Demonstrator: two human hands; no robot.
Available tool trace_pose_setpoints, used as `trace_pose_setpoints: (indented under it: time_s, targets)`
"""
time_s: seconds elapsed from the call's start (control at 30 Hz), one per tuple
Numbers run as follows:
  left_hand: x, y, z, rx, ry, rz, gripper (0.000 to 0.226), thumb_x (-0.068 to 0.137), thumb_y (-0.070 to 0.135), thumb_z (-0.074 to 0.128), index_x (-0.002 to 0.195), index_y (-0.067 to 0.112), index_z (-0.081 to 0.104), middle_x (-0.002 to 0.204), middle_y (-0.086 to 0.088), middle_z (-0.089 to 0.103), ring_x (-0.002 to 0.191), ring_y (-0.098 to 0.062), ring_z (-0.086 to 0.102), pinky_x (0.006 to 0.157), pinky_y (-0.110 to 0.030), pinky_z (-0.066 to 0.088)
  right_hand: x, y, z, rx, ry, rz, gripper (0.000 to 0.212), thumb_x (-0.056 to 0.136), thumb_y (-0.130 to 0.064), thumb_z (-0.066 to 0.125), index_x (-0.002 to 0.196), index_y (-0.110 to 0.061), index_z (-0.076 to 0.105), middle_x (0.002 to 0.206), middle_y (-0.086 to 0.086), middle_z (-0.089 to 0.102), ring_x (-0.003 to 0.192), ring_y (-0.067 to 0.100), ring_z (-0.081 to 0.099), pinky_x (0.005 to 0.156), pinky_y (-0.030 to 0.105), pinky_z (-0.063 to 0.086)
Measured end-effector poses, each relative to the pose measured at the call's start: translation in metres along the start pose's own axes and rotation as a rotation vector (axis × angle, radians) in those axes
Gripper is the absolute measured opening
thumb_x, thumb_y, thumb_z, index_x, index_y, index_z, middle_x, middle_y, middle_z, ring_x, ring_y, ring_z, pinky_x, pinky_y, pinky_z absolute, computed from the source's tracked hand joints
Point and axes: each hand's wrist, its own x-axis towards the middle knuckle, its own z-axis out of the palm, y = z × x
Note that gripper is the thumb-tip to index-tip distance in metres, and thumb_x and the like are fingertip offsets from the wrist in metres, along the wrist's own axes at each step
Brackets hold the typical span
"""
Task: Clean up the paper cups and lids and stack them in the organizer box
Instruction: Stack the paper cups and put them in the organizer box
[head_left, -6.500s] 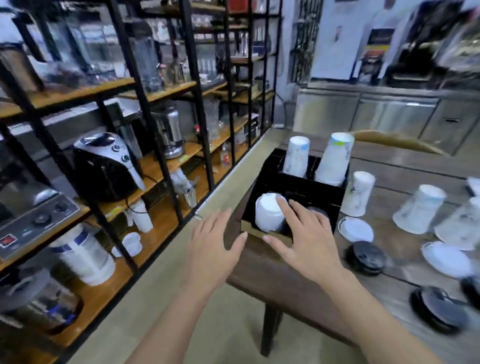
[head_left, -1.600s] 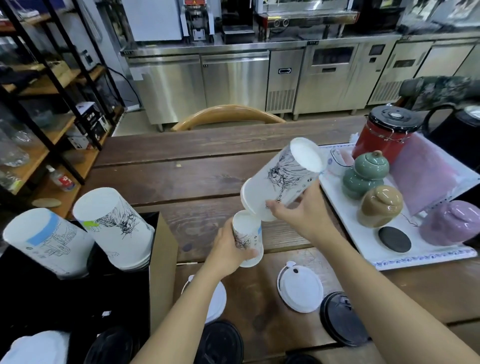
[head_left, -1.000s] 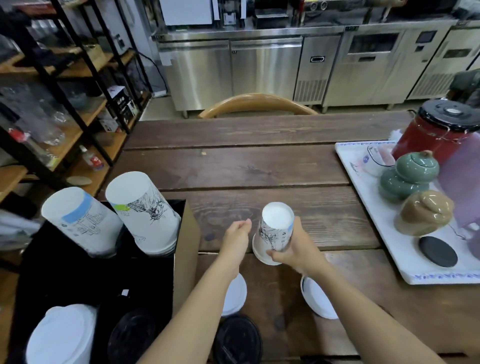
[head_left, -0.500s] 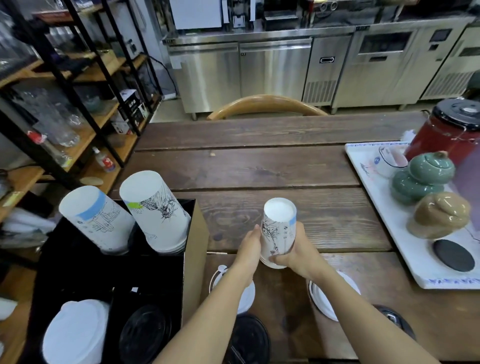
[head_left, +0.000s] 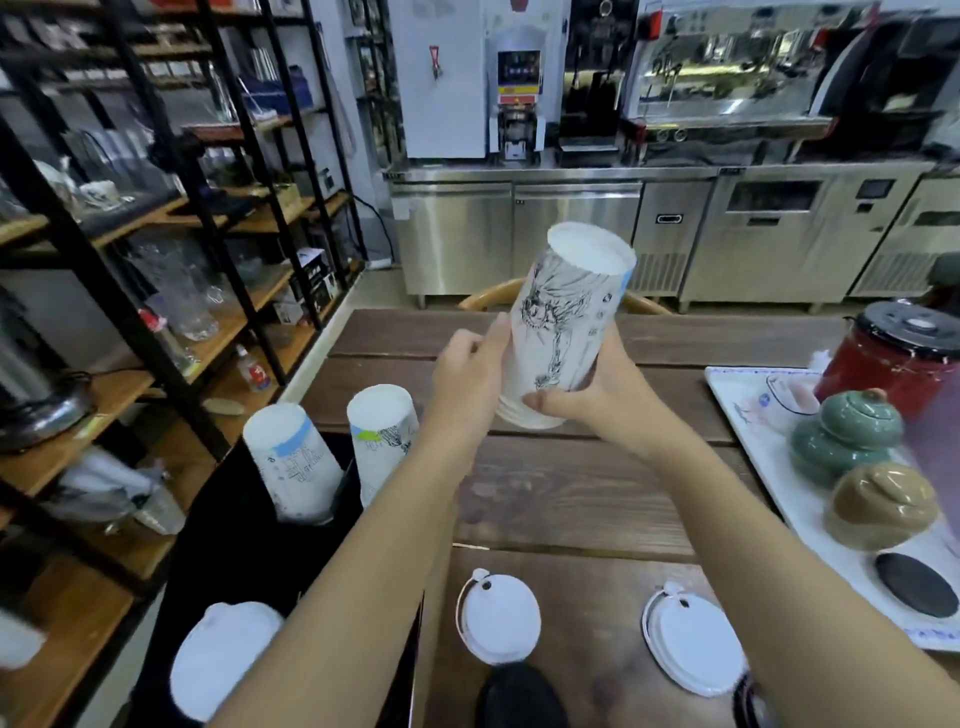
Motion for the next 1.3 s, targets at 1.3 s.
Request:
trace_pose_setpoints:
  time_s: [1.3]
  targets:
    - [-0.001,-0.112,-0.125,0.107,0.048,-0.135,0.033,0.075,0.057,0.031,0.077,0.033,0.054,0.111,-0.008,0.065,0.110,-0.027,0.057,0.103,-0.049,0.040,0.015,0.031,0.152,-0.550,-0.216,0.098,0.077,0.061,-0.034,0.079,0.120,-0.017,0.032,0.091,-0.020,0.041,0.100,0.009,0.040,0.099,0.032,0.014]
